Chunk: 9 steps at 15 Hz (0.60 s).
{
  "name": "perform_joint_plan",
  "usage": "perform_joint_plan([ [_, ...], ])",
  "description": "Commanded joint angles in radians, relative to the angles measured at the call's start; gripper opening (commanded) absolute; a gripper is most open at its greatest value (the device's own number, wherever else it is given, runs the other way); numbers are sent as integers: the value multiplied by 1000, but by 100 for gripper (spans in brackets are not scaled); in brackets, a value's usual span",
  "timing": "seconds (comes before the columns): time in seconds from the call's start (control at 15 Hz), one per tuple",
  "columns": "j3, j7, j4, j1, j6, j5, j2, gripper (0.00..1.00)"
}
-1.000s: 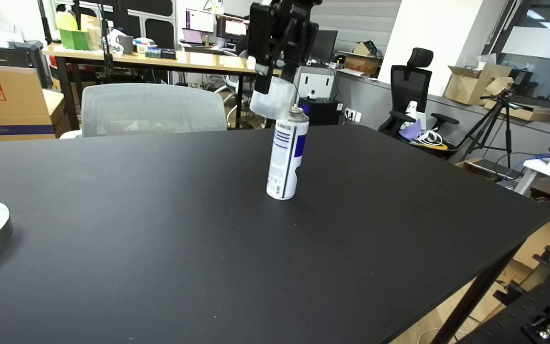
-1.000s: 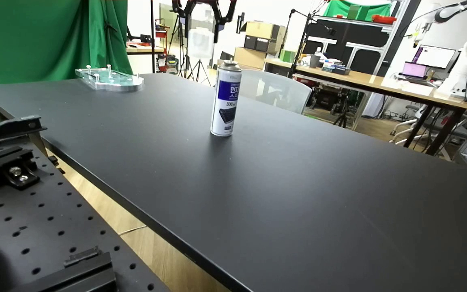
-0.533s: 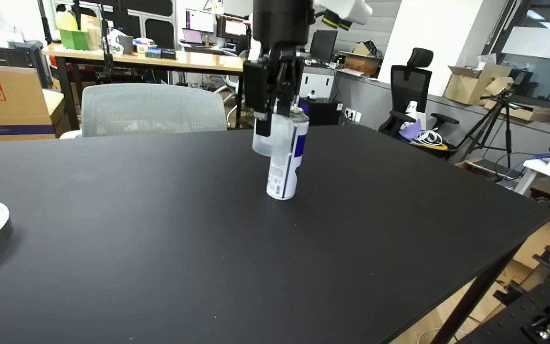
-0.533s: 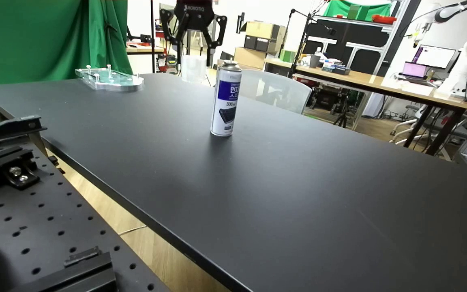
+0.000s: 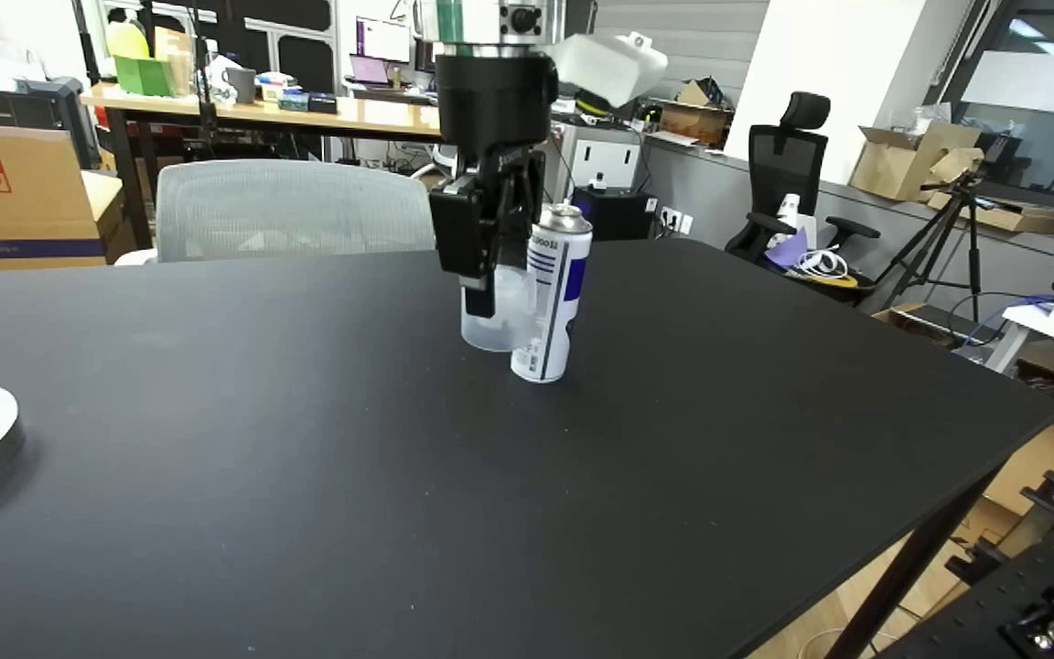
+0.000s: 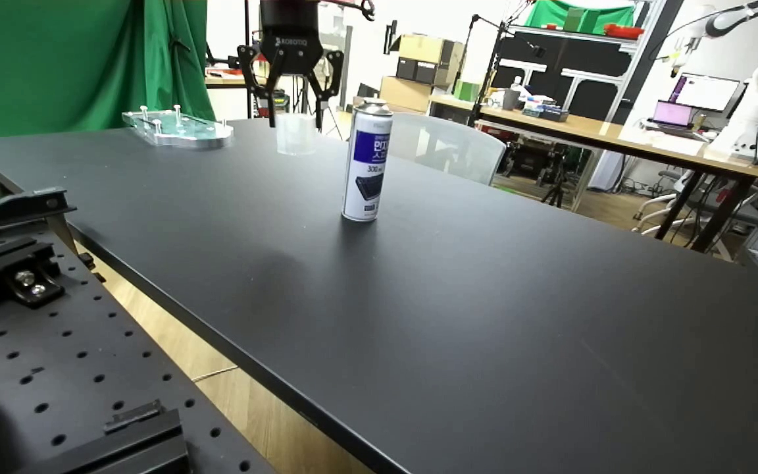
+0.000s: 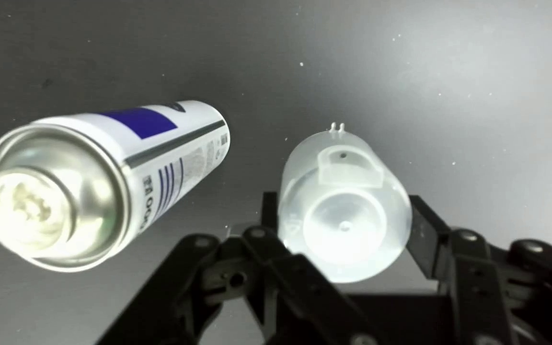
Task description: Remove the lid from the white spray can
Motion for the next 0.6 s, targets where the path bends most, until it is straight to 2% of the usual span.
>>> perform_joint_plan([
  [0.0,12,69,36,7,3,54,56,40],
  [0.27,15,152,54,21,28,102,114,40],
  [0.53,-12,268,48,56,166,60,153,40],
])
